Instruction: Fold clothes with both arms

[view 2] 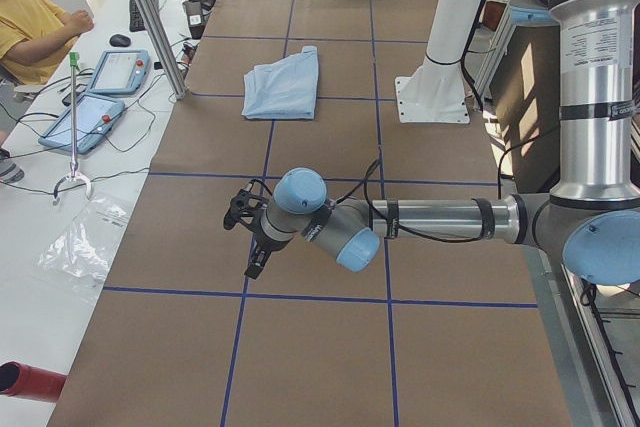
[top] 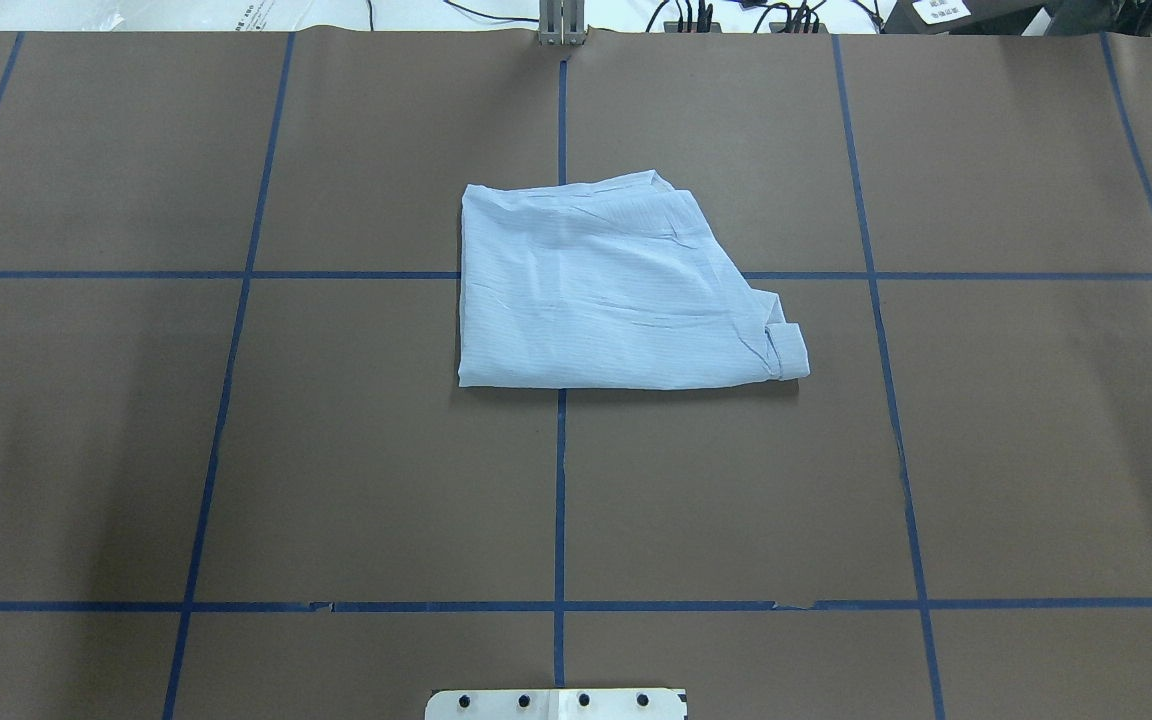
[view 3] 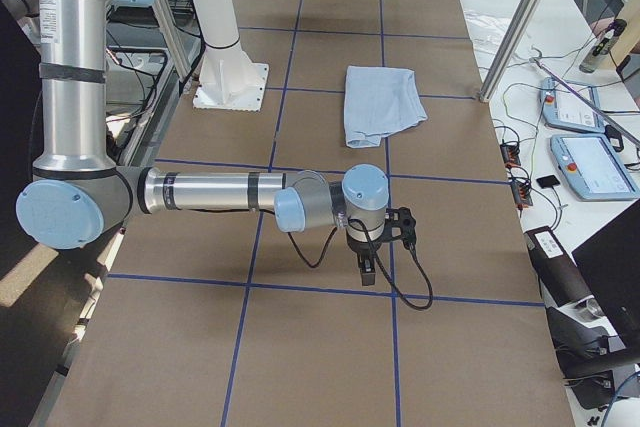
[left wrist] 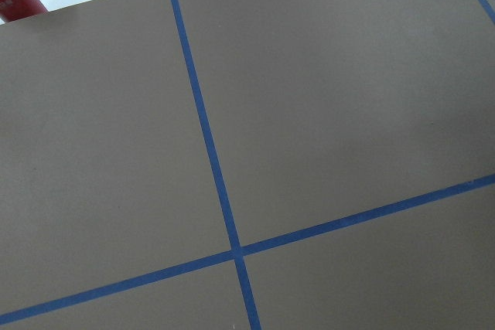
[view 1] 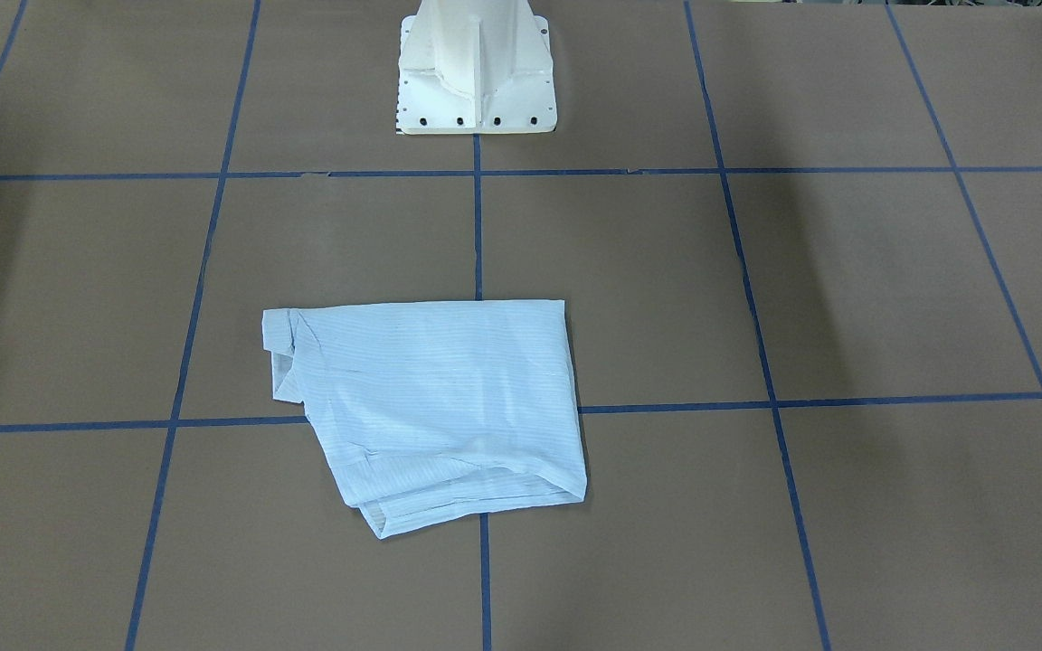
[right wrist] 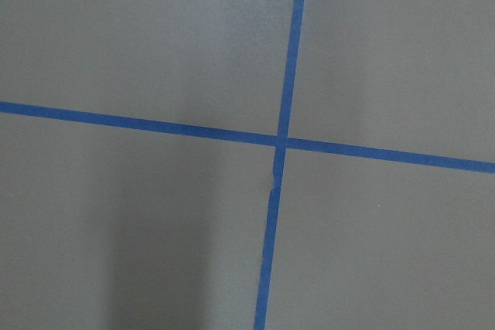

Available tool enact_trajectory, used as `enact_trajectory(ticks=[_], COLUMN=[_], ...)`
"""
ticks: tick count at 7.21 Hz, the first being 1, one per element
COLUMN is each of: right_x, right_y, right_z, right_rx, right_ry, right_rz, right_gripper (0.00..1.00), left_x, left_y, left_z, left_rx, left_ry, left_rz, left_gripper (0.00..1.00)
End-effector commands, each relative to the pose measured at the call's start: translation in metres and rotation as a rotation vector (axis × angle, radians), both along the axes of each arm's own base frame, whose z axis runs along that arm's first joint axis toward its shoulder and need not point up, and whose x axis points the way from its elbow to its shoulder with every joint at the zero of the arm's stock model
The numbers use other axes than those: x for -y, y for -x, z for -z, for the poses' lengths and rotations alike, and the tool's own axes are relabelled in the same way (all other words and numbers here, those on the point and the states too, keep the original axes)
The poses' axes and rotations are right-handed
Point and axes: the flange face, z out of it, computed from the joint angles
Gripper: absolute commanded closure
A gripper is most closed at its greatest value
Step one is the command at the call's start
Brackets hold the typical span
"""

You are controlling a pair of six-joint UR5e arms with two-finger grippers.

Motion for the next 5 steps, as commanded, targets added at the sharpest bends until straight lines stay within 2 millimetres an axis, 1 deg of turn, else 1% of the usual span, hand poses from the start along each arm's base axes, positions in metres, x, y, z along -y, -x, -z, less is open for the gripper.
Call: enact_trajectory(ticks=[1, 2, 3, 4, 5], right_x=[0.002, -0.001, -0.002, -0.007, -0.009], right_y=[0.002, 0.002, 0.001, 0.001, 0.002], right_z=[-0.002, 0.001, -0.002, -0.010, -0.006], right_rx=[0.008, 0.011, -0.002, 0.009, 0.016], right_ry=[0.008, 0.001, 0.004, 0.042, 0.044], right_rz=[0.000, 0.000, -0.004, -0.020, -0.029], right_gripper=[0.00, 0.00, 0.00, 0.00, 0.00], left_x=[-0.002, -0.001, -0.003, -0.011, -0.016], left_y=[-0.004, -0.009, -0.009, -0.007, -0.007], left_z=[-0.004, -0.007, -0.009, -0.018, -0.022], left_rx=[-0.003, -0.002, -0.003, 0.006, 0.003], left_ry=[0.010, 0.019, 0.024, 0.039, 0.050], left_rz=[-0.009, -0.018, -0.019, -0.015, -0.017], left_gripper=[0.00, 0.00, 0.00, 0.00, 0.00])
